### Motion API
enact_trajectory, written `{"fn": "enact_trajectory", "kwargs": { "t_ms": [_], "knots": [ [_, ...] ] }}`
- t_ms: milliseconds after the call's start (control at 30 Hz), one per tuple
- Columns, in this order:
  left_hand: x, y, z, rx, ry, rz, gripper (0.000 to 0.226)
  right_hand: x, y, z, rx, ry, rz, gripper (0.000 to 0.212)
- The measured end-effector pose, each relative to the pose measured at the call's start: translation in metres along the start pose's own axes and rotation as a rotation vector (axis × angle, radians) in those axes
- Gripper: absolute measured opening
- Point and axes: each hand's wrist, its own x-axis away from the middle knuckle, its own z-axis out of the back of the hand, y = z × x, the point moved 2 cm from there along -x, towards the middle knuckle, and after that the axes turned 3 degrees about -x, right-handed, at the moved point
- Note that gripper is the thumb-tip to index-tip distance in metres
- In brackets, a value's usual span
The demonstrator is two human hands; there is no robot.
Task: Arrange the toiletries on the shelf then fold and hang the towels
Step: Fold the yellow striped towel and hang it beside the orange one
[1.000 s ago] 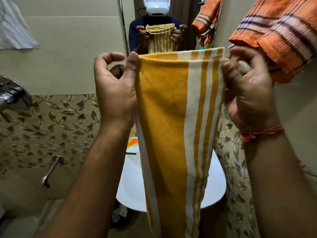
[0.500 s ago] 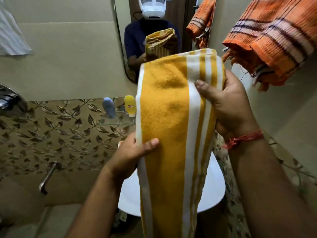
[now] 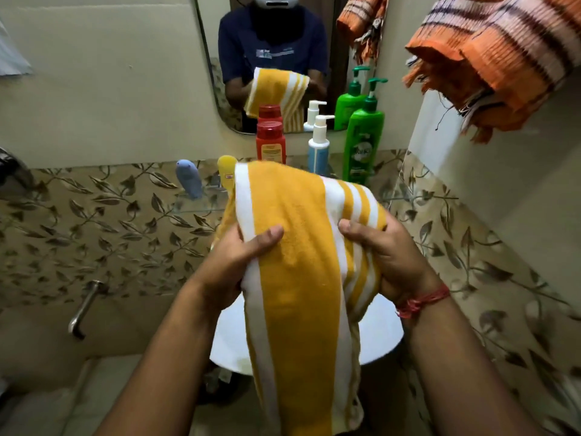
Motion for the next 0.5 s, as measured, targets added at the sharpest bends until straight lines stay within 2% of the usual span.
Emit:
{"fn": "enact_trajectory", "kwargs": {
  "t_ms": [33, 100, 167, 233, 300, 367, 467, 500],
  "knots": [
    [0.004, -0.010, 0.001, -0.008, -0.002, 0.032, 0.077, -0.001, -0.003, 0.000, 0.019, 0.020, -0.015, 0.044],
    [0.008, -0.021, -0.001, 0.024, 0.066, 0.019, 0.049, -0.004, -0.007, 0.004, 0.070, 0.078, -0.025, 0.048],
    [0.007, -0.023, -0.004, 0.046, 0.174, -0.011, 0.038, -0.004, -0.007, 0.010, 0.031, 0.045, -0.020, 0.063],
    [0.003, -0.020, -0.004, 0.025, 0.235, -0.065, 0.040, 0.006, -0.004, 0.016, 0.134, -0.088, 0.012, 0.084],
    [-0.001, -0.014, -0.002, -0.034, 0.243, -0.126, 0.042, 0.014, -0.002, 0.016, 0.396, -0.147, 0.072, 0.090],
    [-0.003, -0.015, 0.001, -0.065, 0.157, -0.133, 0.052, 0.013, -0.003, 0.015, 0.387, -0.068, 0.138, 0.082],
    [0.000, -0.026, 0.000, -0.119, -0.026, 0.002, 0.081, 0.005, -0.006, 0.007, 0.240, 0.105, 0.222, 0.070],
    [0.002, -0.030, -0.002, -0.145, -0.031, 0.008, 0.077, 0.003, -0.007, 0.006, 0.157, 0.129, 0.232, 0.069]
  ]
}}
